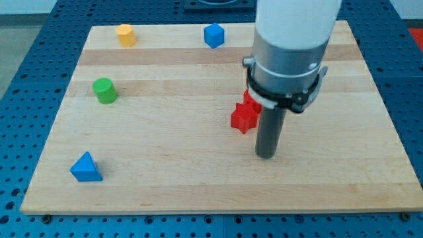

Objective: Adjust the red star bottom of the red circle

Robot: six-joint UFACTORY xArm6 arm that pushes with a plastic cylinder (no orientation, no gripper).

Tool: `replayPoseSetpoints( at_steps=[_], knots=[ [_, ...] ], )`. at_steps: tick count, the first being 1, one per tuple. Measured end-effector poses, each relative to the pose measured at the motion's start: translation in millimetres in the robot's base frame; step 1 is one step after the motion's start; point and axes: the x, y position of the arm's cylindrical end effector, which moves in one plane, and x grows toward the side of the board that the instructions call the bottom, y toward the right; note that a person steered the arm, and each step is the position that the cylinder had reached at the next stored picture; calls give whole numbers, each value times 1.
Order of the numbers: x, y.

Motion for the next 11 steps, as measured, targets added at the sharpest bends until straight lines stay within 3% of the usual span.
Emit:
replayPoseSetpoints(
  at_steps=[3, 4, 9, 11],
  knots=[
    [-32, -106],
    [-51, -105],
    [-53, -38],
    [-46, -38]
  ],
)
